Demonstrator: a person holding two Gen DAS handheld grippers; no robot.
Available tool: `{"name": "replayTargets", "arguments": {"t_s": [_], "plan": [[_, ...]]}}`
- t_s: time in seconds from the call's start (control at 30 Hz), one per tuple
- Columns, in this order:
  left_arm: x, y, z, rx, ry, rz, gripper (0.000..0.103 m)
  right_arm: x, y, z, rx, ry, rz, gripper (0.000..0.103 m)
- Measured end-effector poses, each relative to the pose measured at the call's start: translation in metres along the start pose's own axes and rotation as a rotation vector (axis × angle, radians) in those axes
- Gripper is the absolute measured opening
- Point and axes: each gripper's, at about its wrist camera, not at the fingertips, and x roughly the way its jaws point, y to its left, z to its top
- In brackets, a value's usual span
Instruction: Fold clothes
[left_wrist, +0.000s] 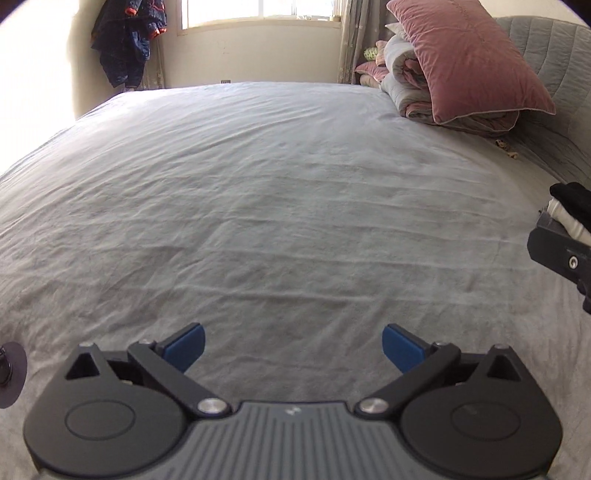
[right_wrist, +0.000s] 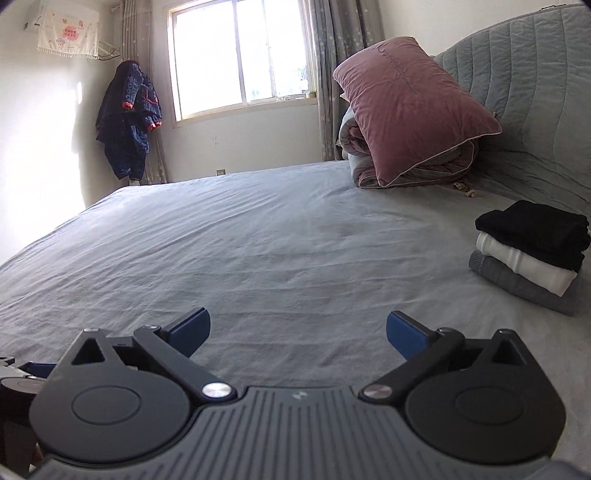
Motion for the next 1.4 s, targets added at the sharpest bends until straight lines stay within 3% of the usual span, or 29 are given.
{"name": "replayTargets", "arguments": {"t_s": [0.2,0.77,1.4], "plan": [[-0.01,0.0,0.004,-0.003,-0.066,0.018,0.102,0.004,0.009,-0.005,-0.018,-0.005,-0.01,0.103],[0.007,-0.005,0.0,-0.041,-0.052,0.078,0.102,0.03,0.011,-0.024,-0.064,0.156,-0.101,0.103],[0.017,-0.015,-0.012,-0.002,-0.015,0.089,0.102,0.033,0.005,-0.027,-0.042,0.209,-0.114,0.103]]}}
